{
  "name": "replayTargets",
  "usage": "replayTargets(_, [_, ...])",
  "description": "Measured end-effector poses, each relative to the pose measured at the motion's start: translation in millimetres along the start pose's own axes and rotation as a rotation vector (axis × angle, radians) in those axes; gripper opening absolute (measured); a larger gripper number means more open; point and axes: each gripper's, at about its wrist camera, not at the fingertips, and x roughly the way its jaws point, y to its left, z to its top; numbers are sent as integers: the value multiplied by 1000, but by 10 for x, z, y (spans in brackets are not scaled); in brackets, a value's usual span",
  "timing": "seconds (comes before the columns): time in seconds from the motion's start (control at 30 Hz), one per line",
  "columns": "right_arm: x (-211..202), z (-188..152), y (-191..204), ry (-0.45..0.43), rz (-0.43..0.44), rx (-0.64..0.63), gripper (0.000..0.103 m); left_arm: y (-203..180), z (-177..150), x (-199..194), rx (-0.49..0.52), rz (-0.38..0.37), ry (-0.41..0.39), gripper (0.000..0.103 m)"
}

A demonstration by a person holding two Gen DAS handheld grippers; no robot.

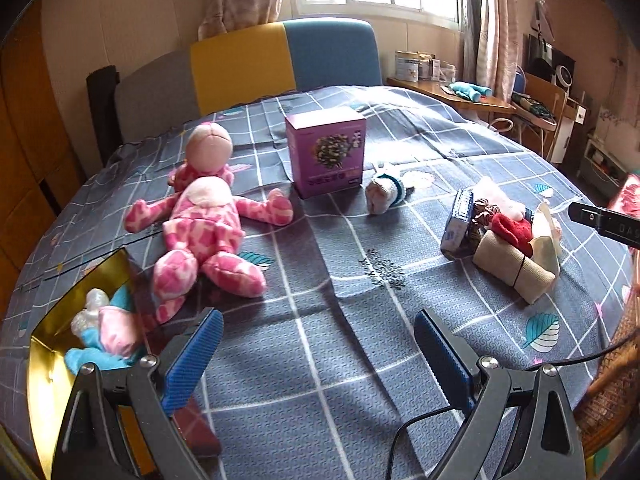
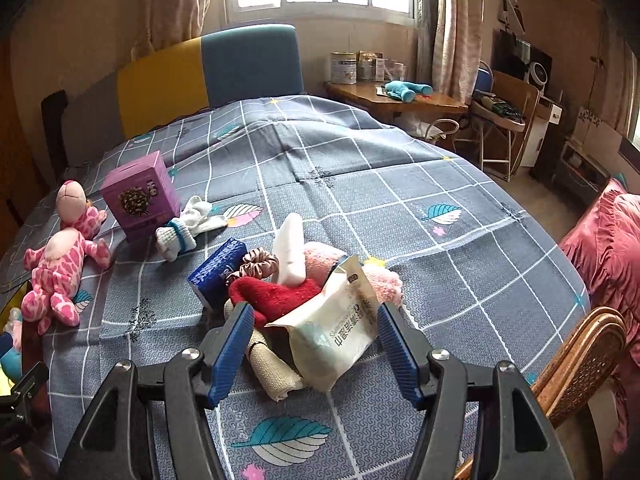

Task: Organize soft objects
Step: 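Move the left gripper to the white knit glove and grasp it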

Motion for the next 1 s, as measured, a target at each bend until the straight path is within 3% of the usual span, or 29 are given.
replayTargets(0.1, [35, 1, -56, 15, 19, 30, 65, -46, 76, 109, -2, -18, 14, 95])
replayTargets(0.23, [92, -3, -65, 35, 53, 49, 65, -150, 277, 311, 30, -63, 32, 85])
replayTargets(0.5, [210, -34, -123, 62, 159, 117, 65, -452, 903, 948, 119, -98, 37, 83])
replayTargets(0.7, [250, -40, -206, 80, 232, 166, 65, -735, 1235, 1532, 202, -76, 64, 75])
replayTargets(0.83, [275, -42, -232, 92, 254, 182, 65, -892, 1261, 1865, 278, -42, 93, 71])
replayTargets(1.0, [303, -41, -246, 104, 274, 192, 65, -925, 1334, 2119, 280, -31, 121, 71])
